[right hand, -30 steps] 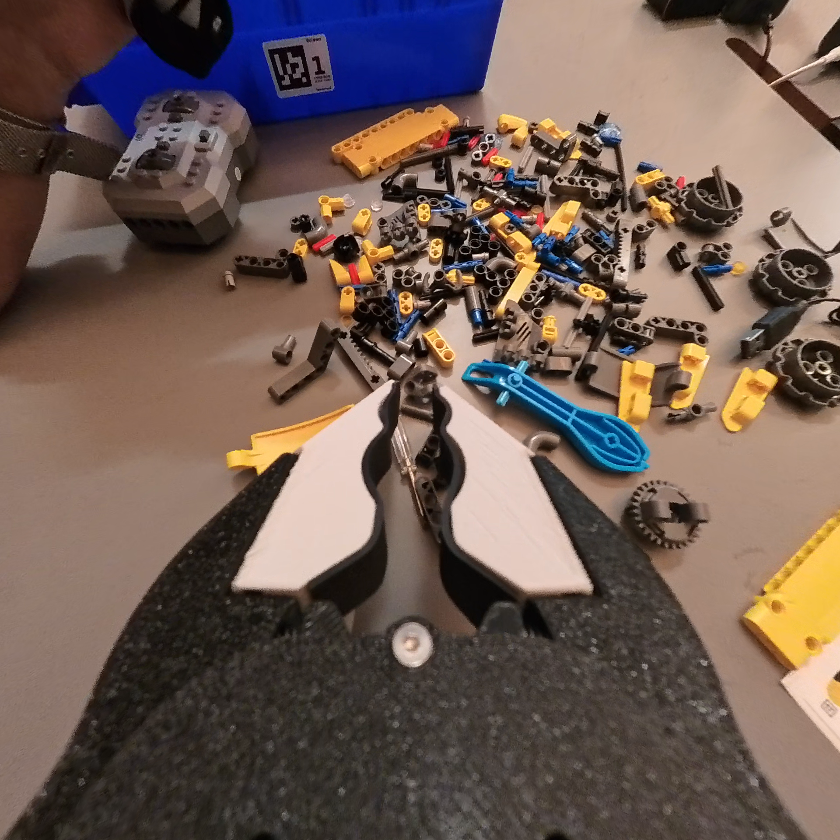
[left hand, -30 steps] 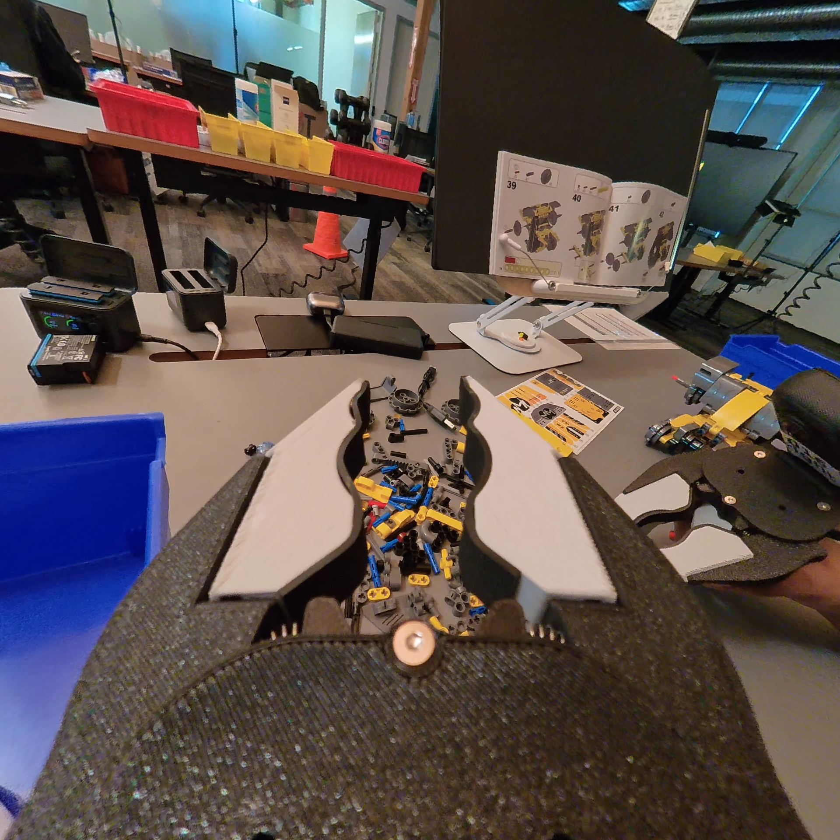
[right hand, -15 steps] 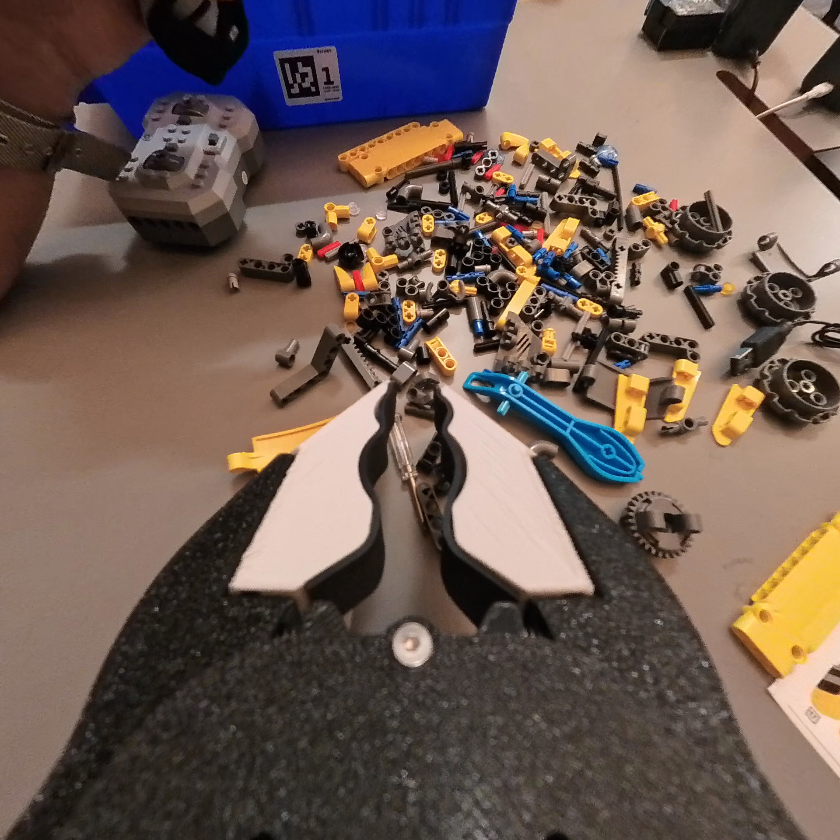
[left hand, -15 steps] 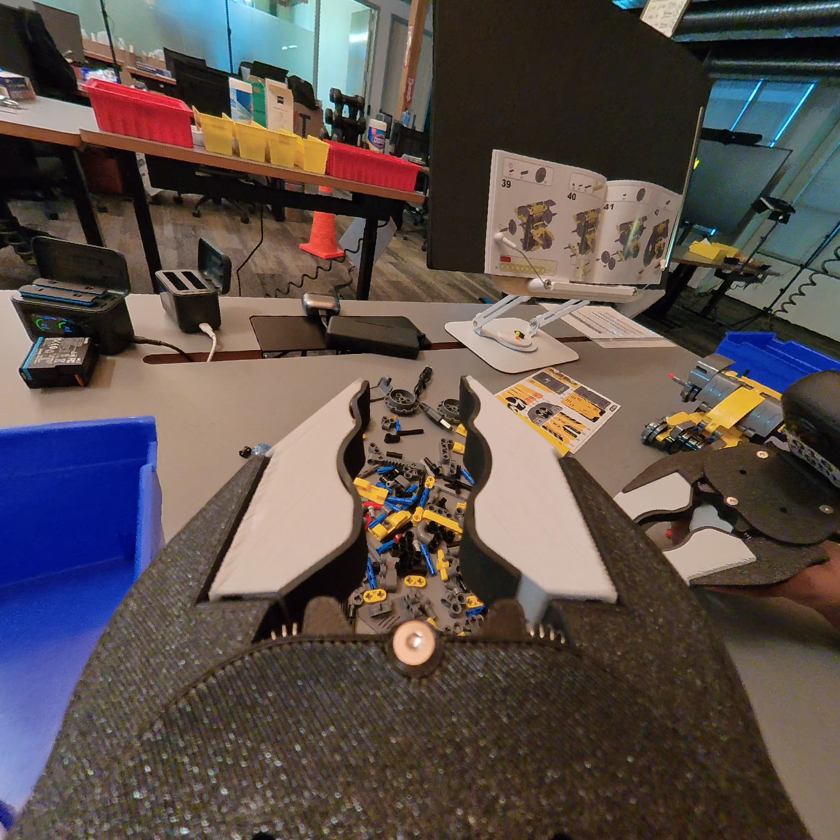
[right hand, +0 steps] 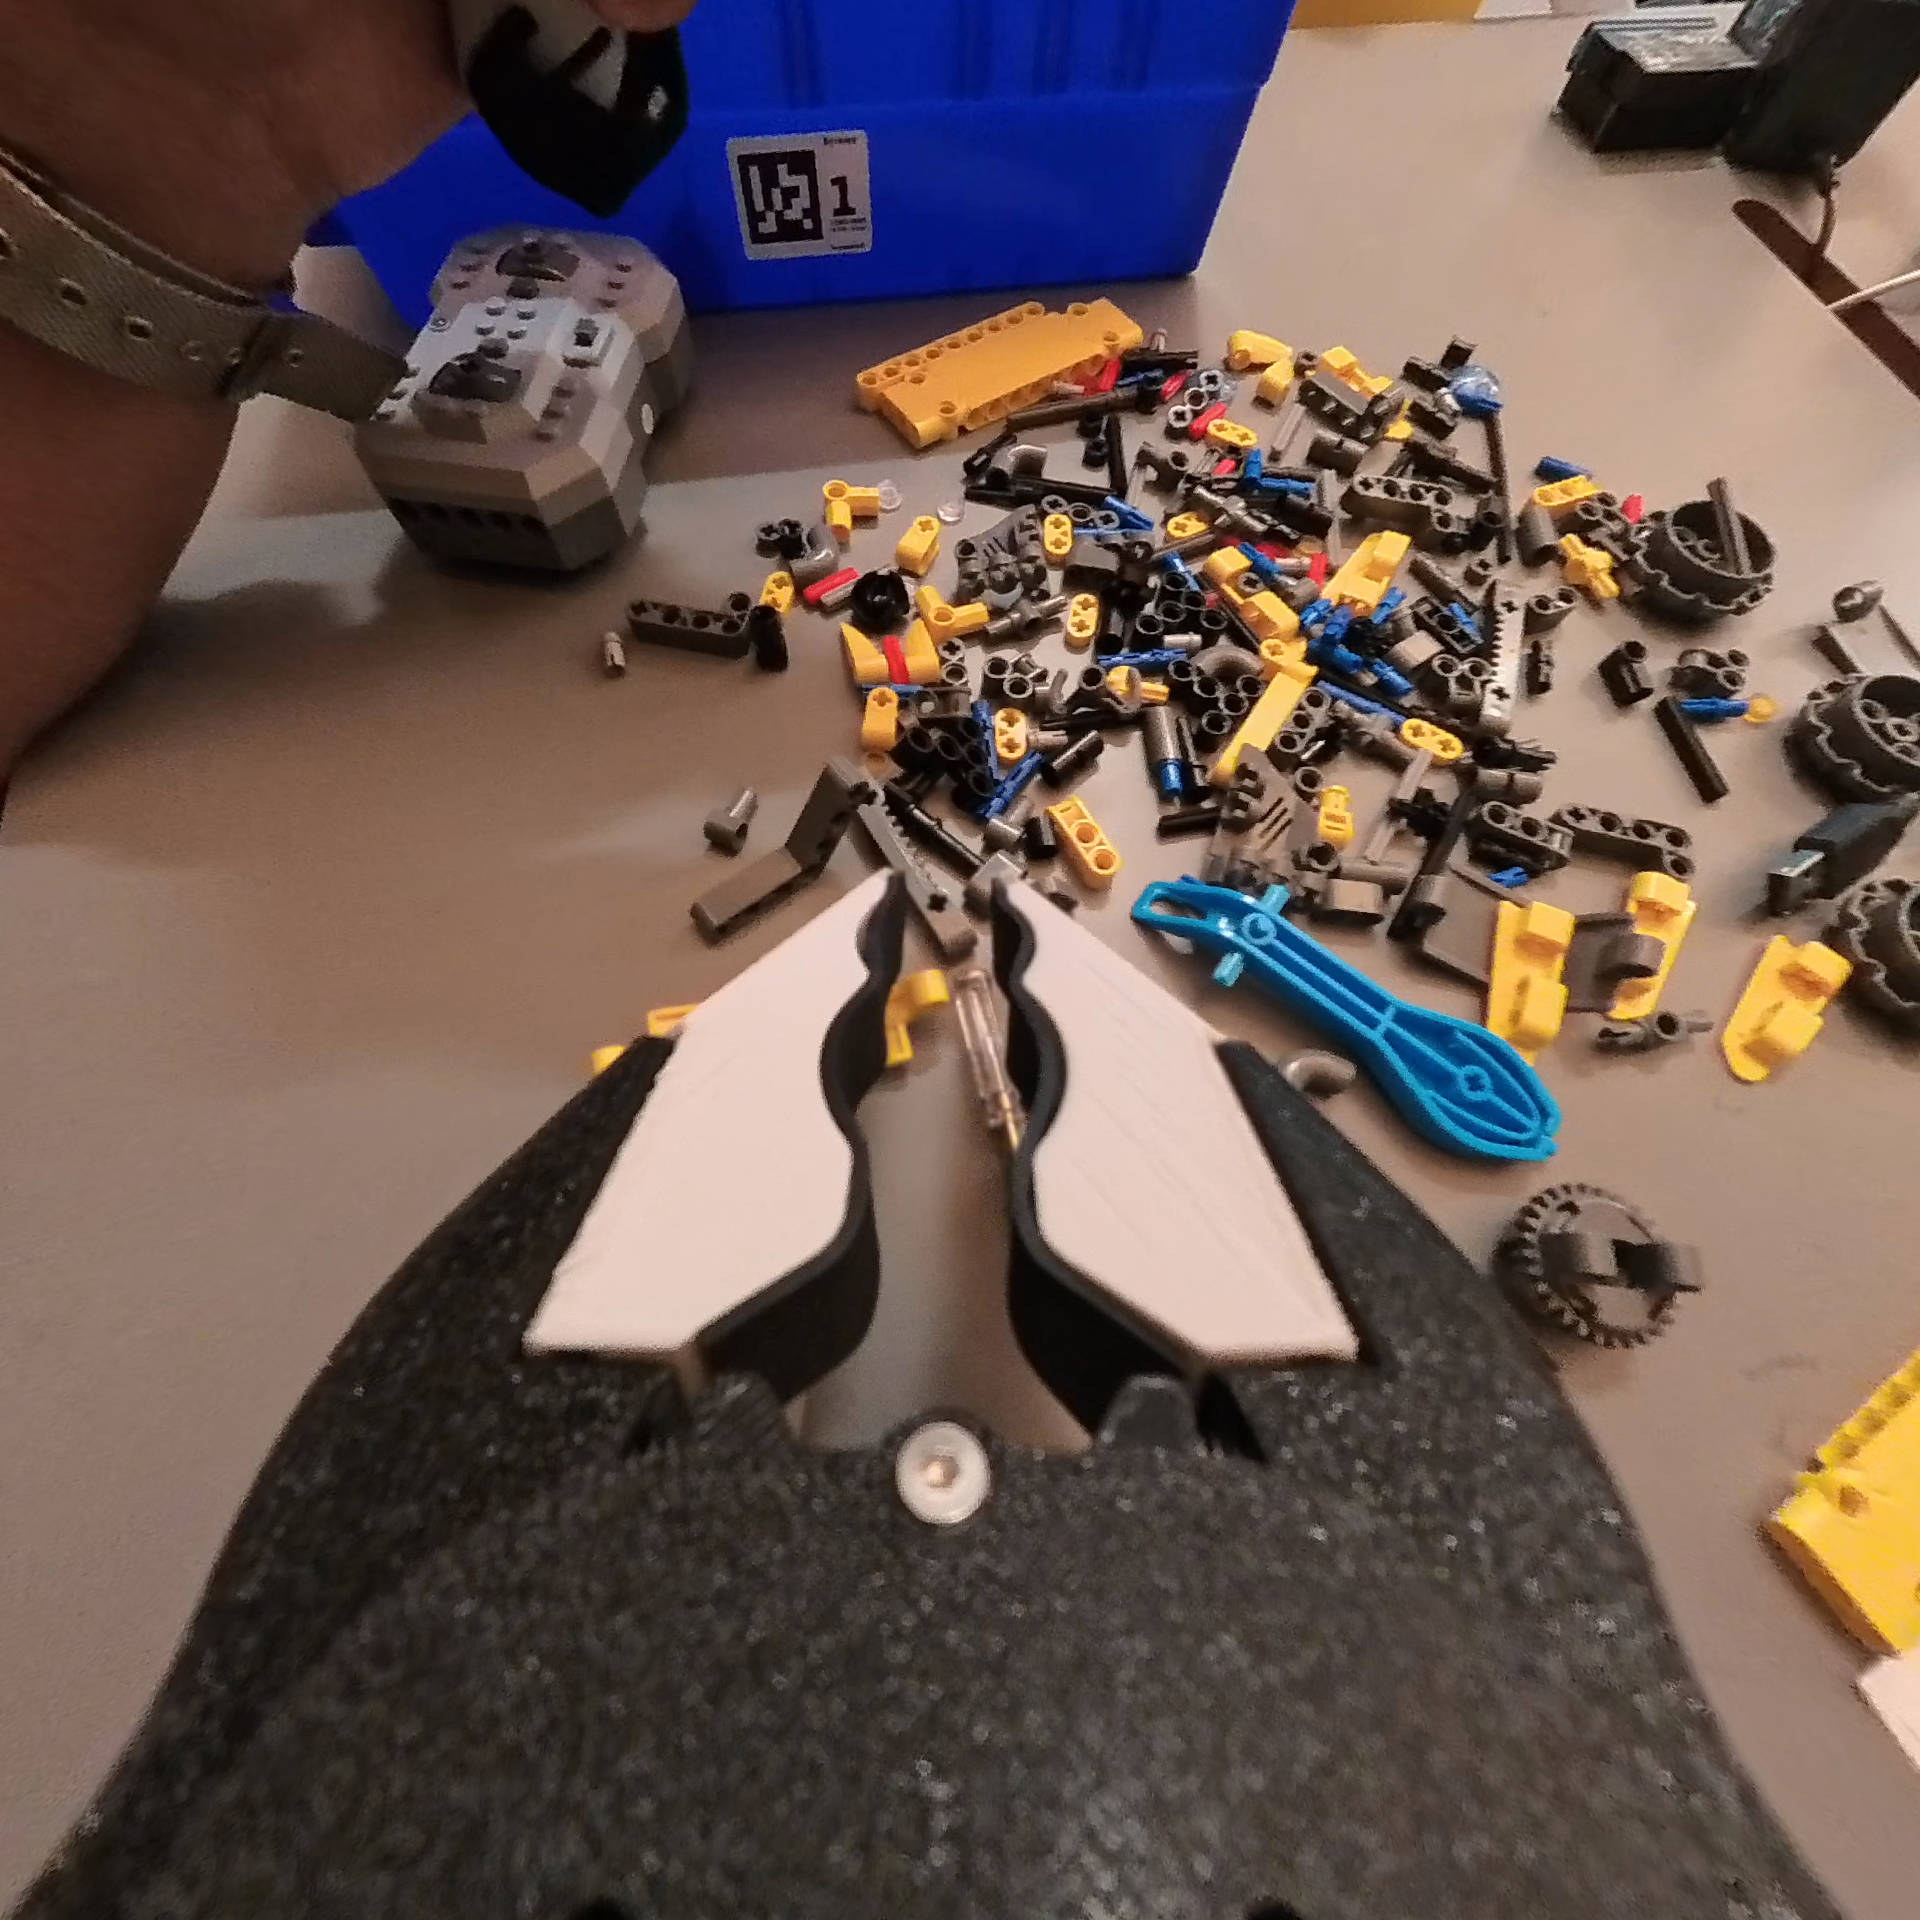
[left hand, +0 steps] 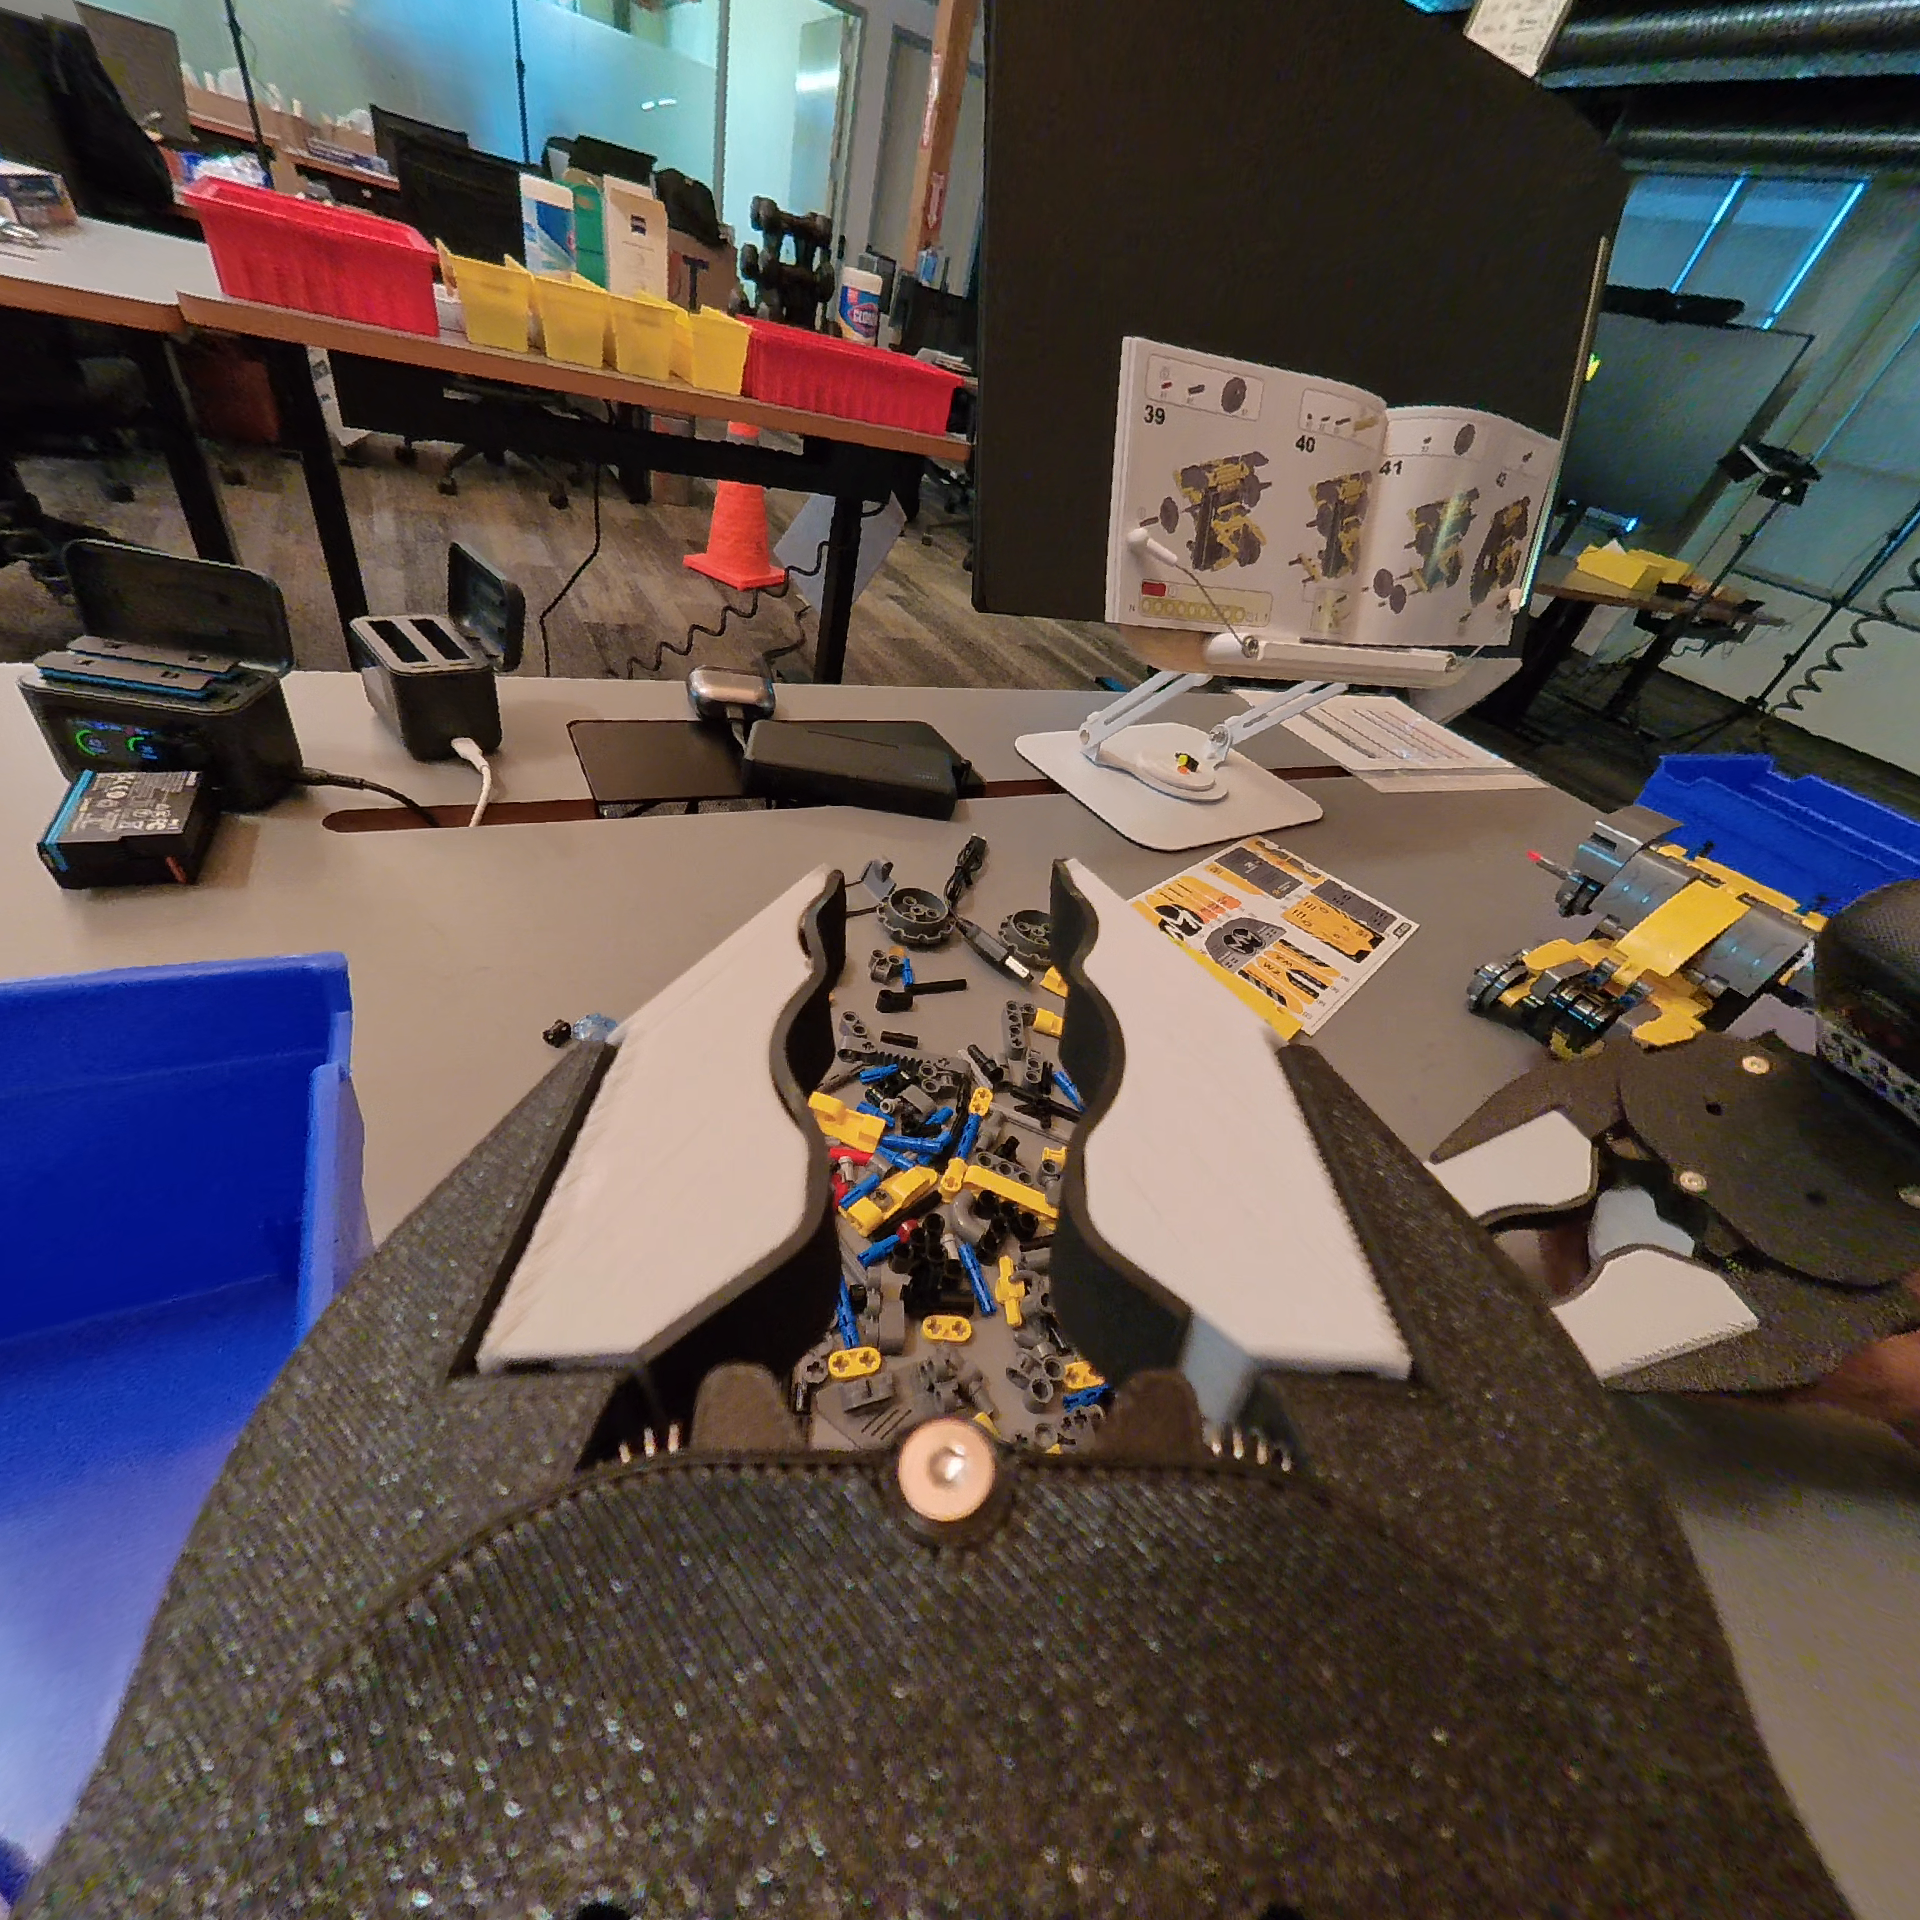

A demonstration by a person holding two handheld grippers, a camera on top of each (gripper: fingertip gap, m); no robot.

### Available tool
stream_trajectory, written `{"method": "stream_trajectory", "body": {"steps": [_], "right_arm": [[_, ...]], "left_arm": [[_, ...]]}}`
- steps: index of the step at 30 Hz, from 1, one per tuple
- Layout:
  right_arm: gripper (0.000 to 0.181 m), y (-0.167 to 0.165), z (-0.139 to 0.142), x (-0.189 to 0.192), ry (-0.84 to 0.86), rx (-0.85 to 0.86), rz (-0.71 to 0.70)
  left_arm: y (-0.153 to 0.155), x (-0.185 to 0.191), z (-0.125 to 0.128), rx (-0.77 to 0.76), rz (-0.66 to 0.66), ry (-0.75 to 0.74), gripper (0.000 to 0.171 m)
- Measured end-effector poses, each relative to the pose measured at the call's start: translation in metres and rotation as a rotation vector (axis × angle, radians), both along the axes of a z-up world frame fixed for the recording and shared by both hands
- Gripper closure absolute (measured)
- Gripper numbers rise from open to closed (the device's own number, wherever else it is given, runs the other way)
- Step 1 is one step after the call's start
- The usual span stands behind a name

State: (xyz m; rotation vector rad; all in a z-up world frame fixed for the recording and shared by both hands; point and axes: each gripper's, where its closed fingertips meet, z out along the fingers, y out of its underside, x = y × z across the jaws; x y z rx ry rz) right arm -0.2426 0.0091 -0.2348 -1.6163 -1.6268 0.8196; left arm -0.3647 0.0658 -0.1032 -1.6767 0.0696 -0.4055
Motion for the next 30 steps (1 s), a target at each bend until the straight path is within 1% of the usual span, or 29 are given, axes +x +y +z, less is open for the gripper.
{"method": "stream_trajectory", "body": {"steps": [16,30], "right_arm": [[0.166,-0.013,-0.003,-0.005,-0.005,0.004,0.043],[0.166,-0.014,0.0,-0.005,-0.002,0.019,0.046]], "left_arm": [[0.001,0.001,-0.001,-0.005,-0.002,0.006,0.133],[0.001,0.003,-0.002,-0.01,-0.005,0.012,0.133]]}}
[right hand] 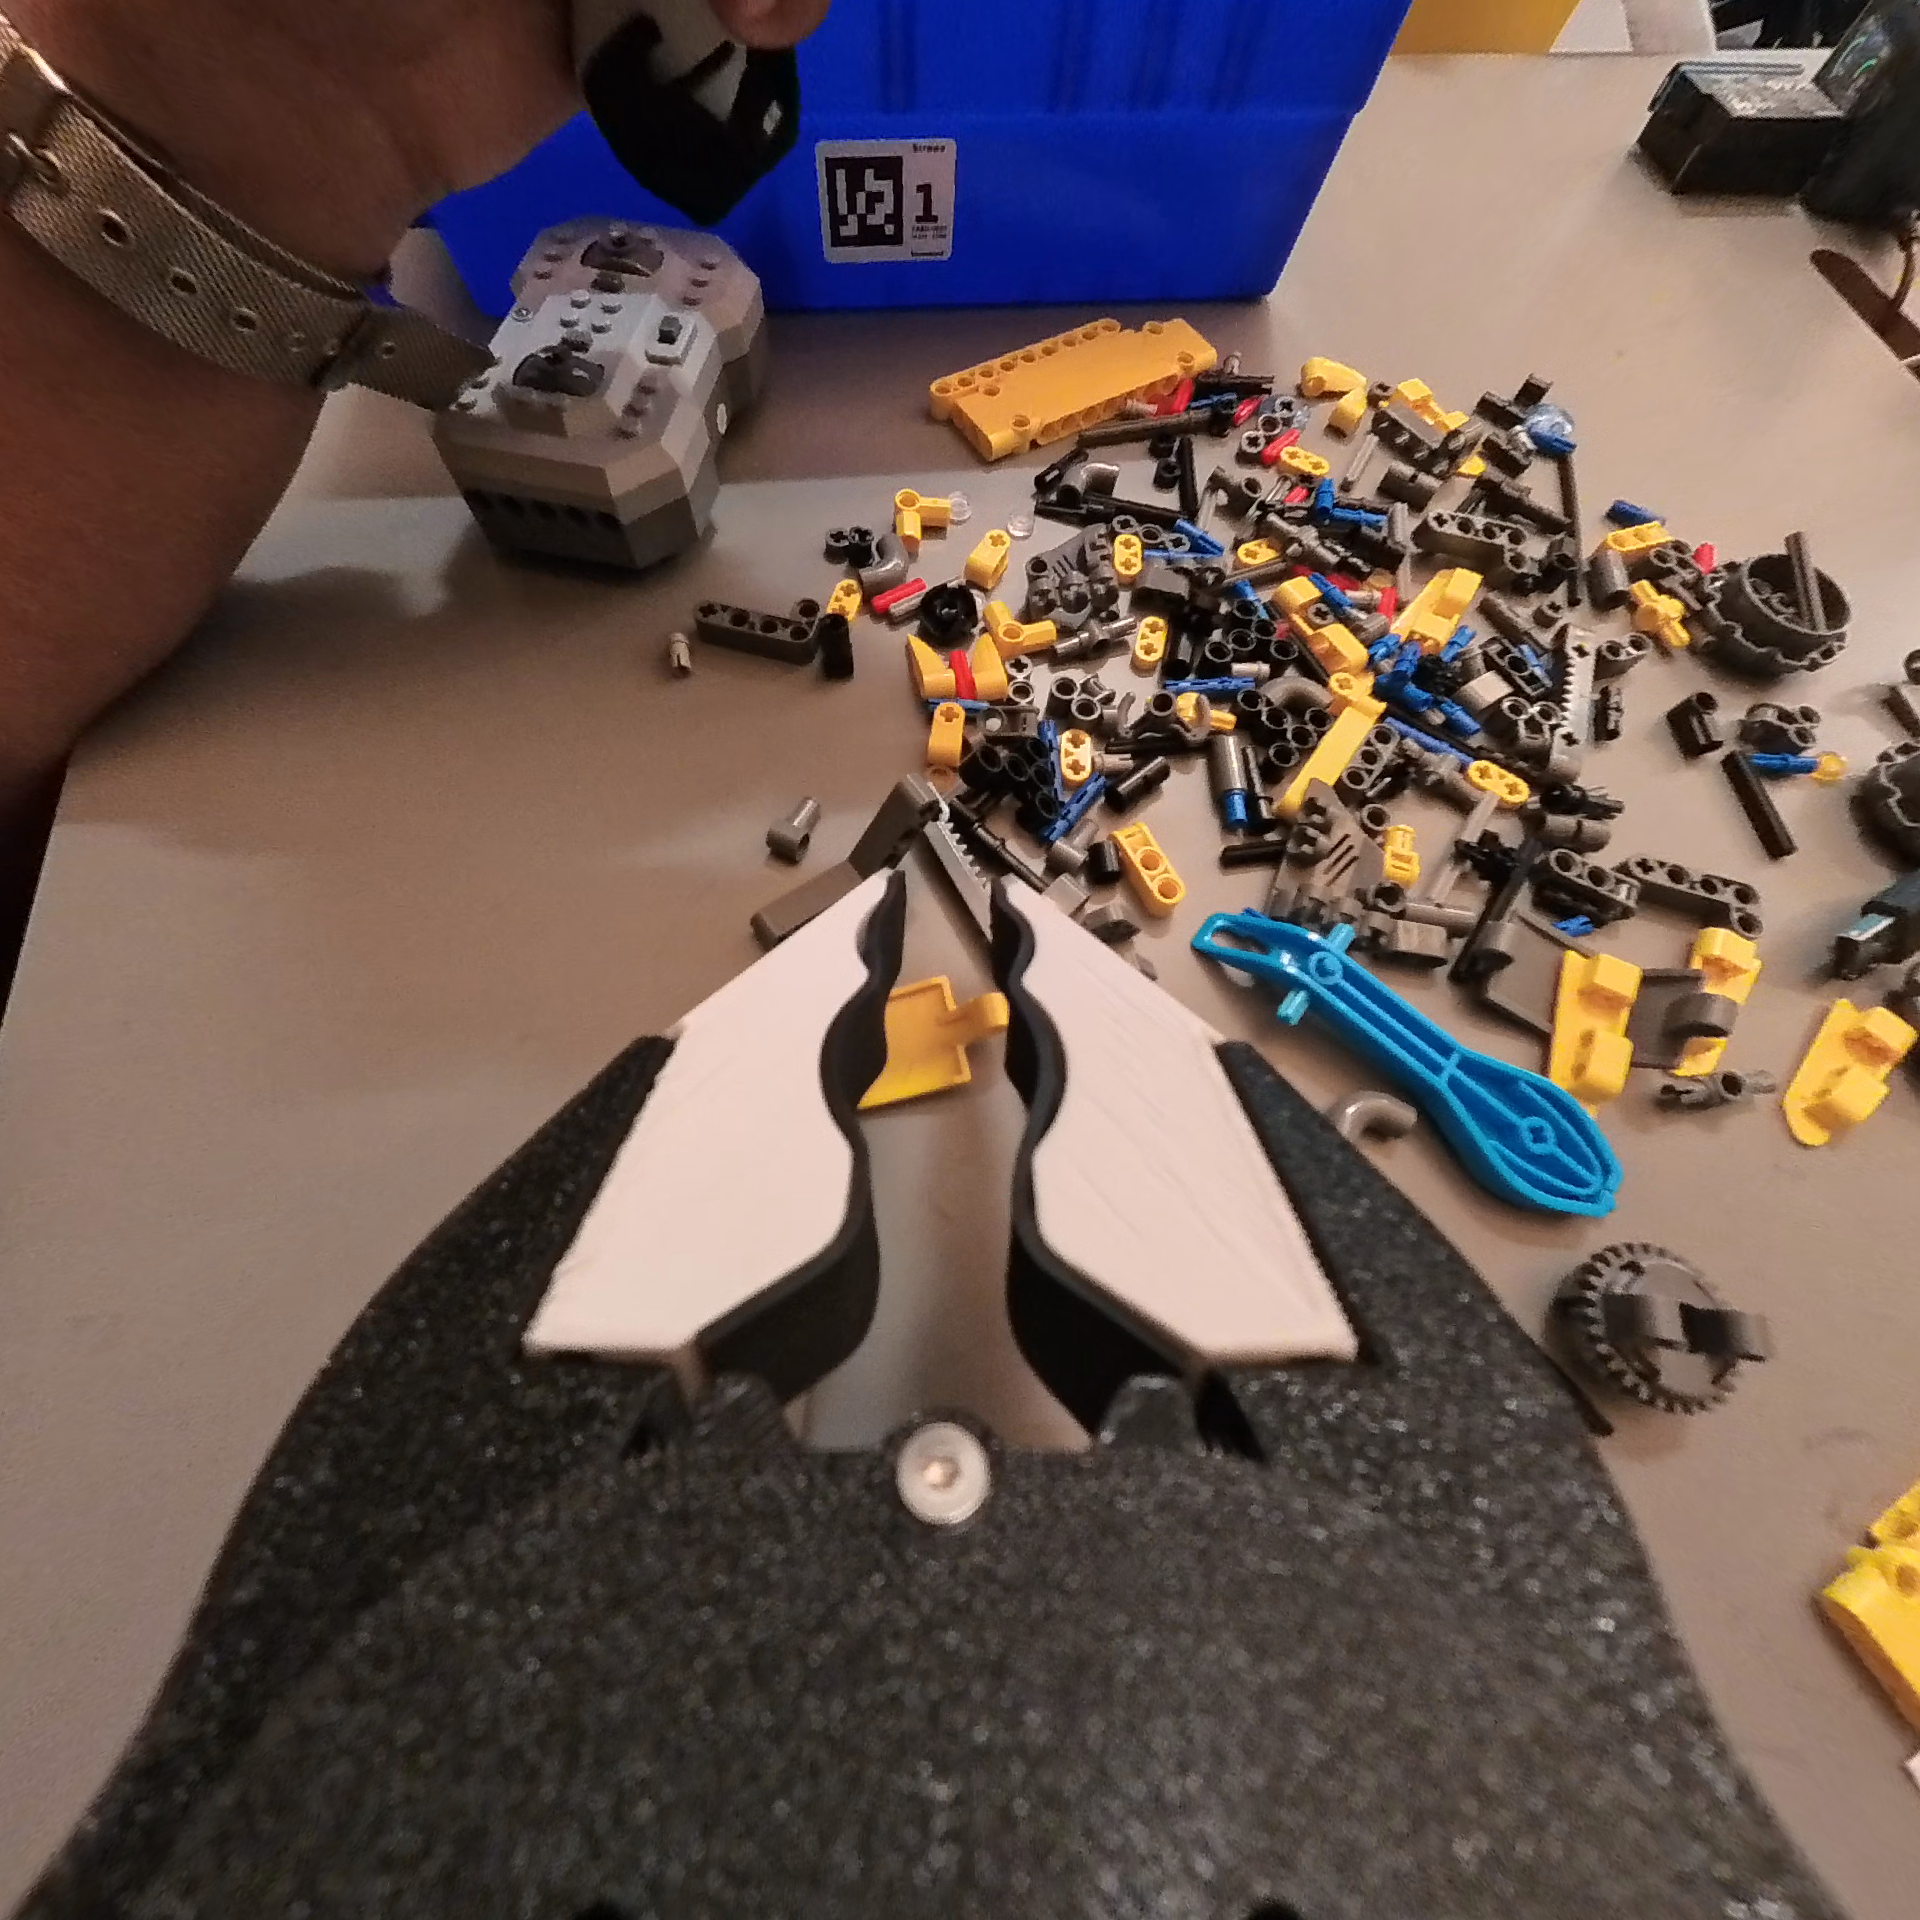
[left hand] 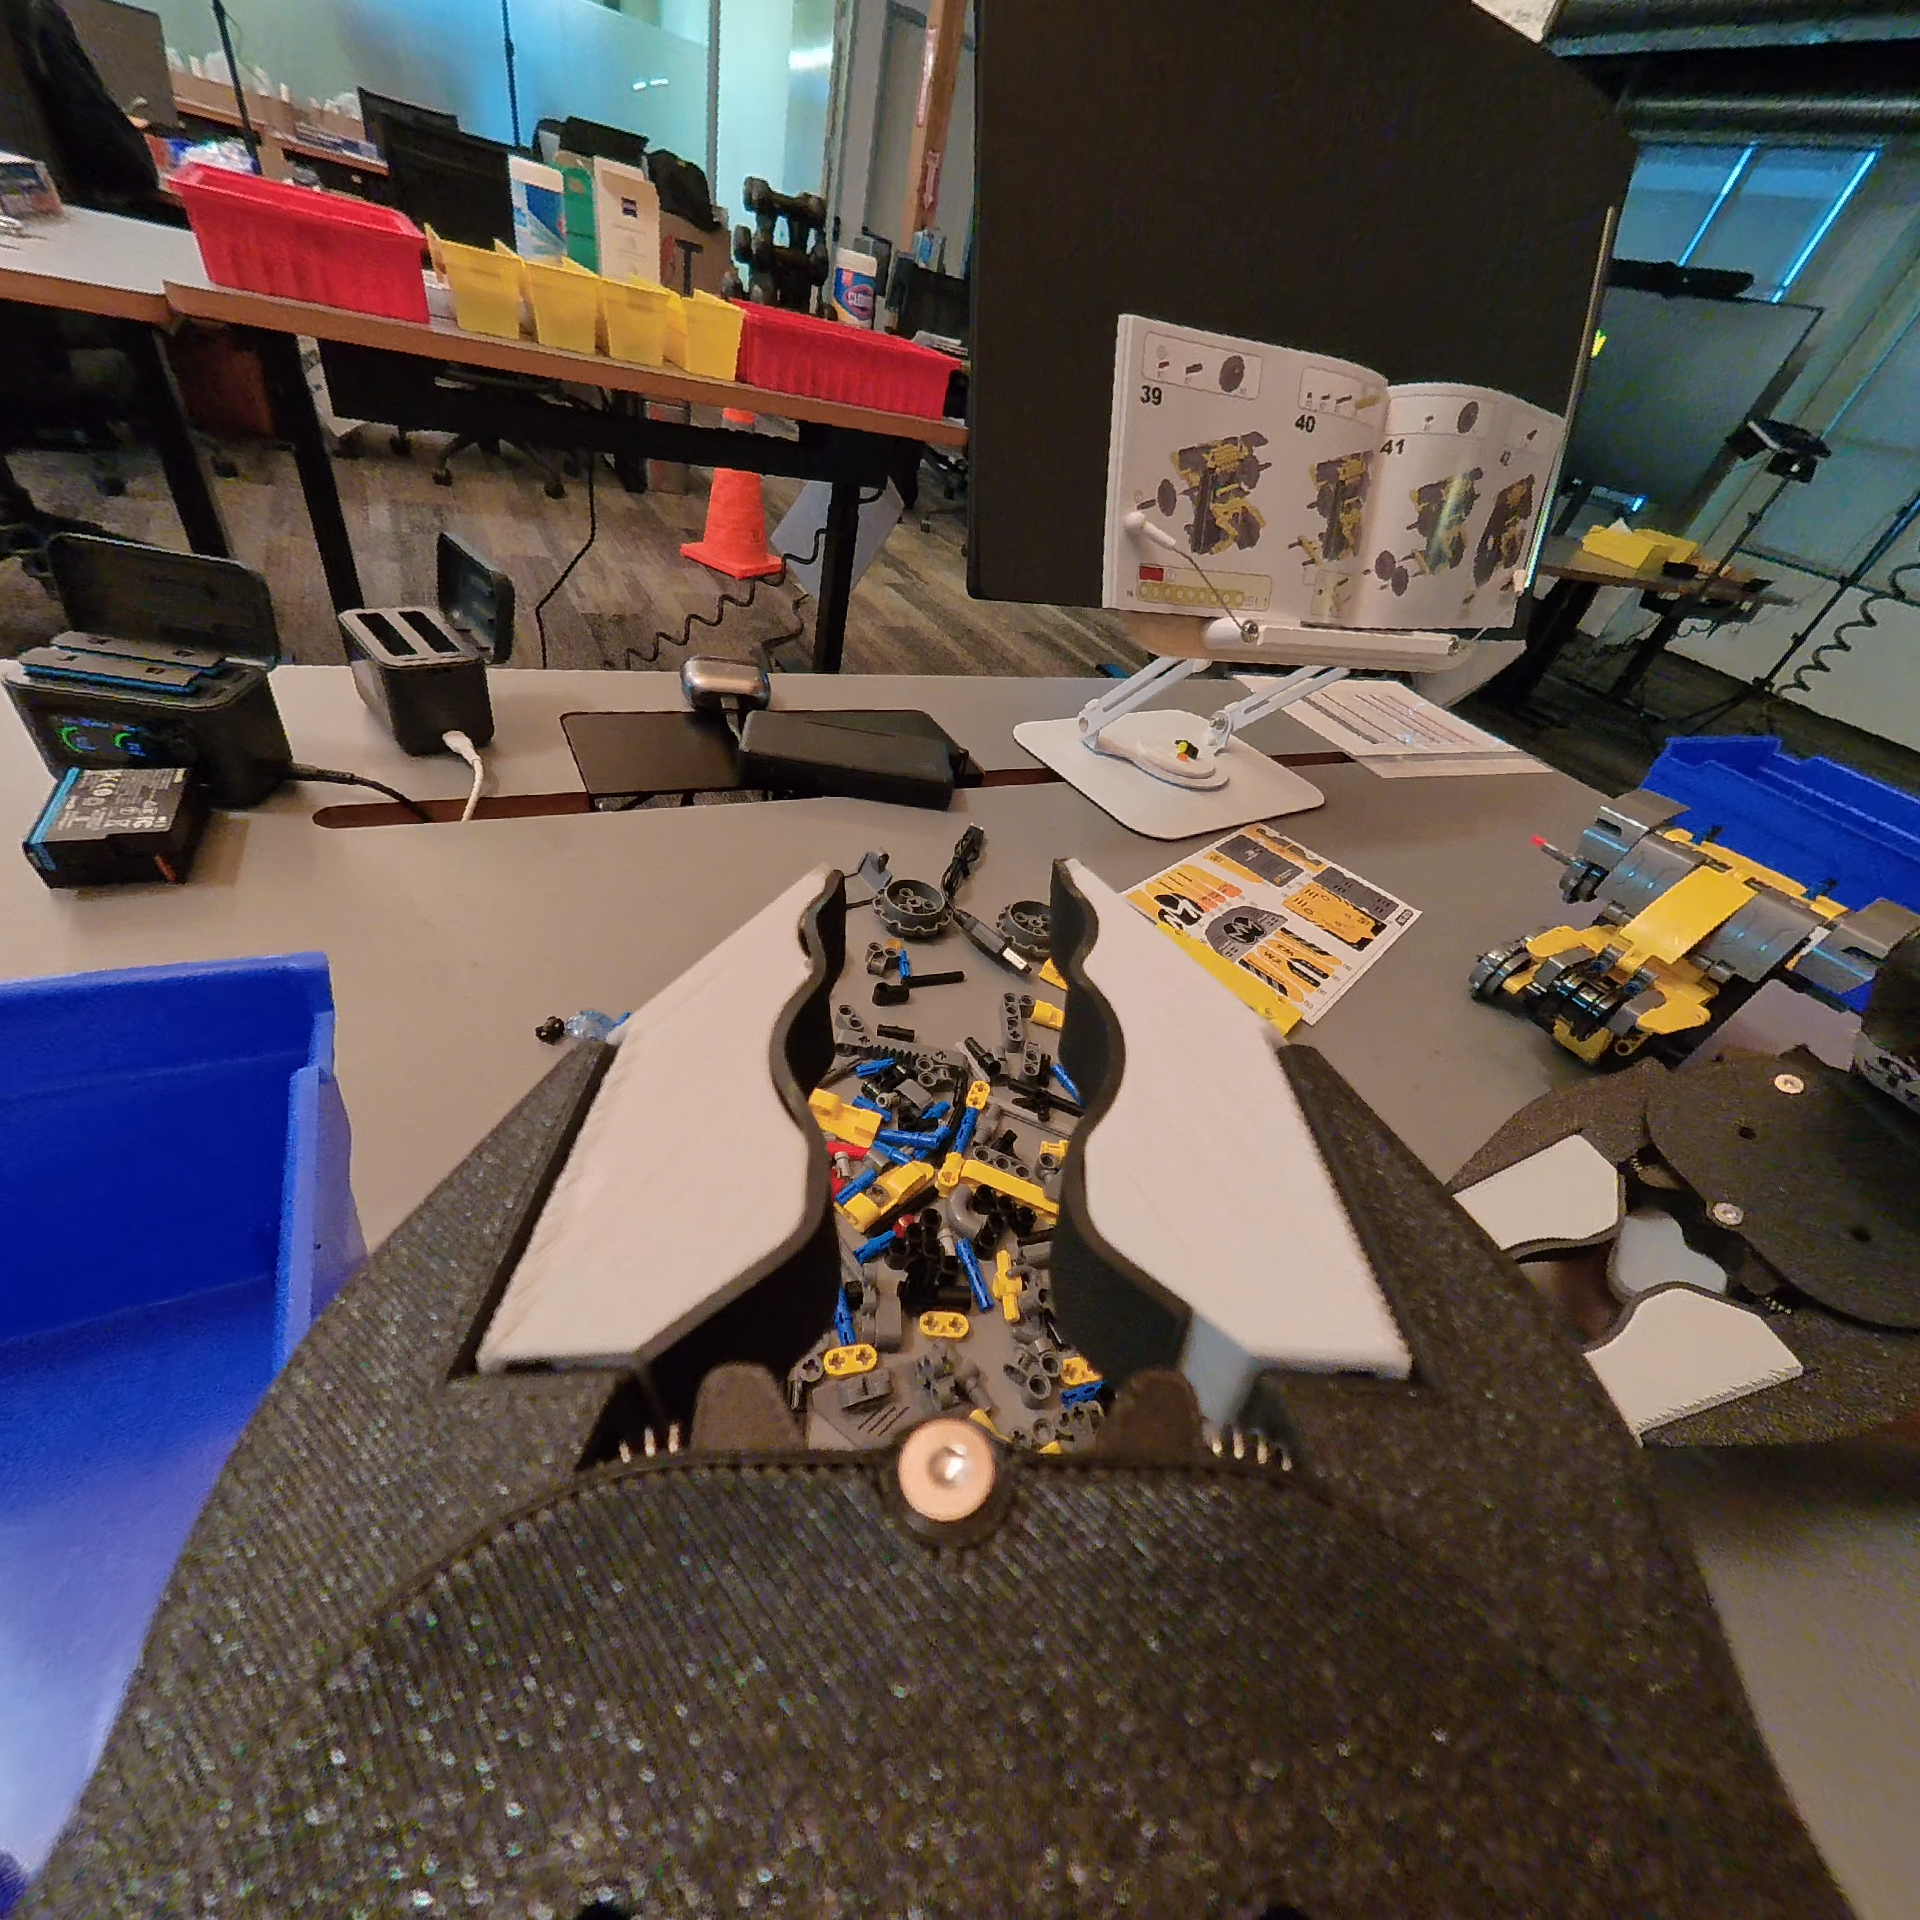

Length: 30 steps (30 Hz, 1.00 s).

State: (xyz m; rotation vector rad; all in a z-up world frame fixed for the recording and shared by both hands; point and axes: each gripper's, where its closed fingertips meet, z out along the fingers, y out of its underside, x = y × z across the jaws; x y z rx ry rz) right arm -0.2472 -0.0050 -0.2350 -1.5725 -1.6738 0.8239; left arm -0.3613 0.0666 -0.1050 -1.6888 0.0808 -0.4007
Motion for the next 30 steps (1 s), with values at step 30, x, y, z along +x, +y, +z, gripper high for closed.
{"method": "stream_trajectory", "body": {"steps": [30], "right_arm": [[0.164,-0.009,0.074,0.174,0.427,-0.096,-0.182]], "left_arm": [[0.007,0.199,-0.01,-0.073,-0.376,0.184,0.129]]}}
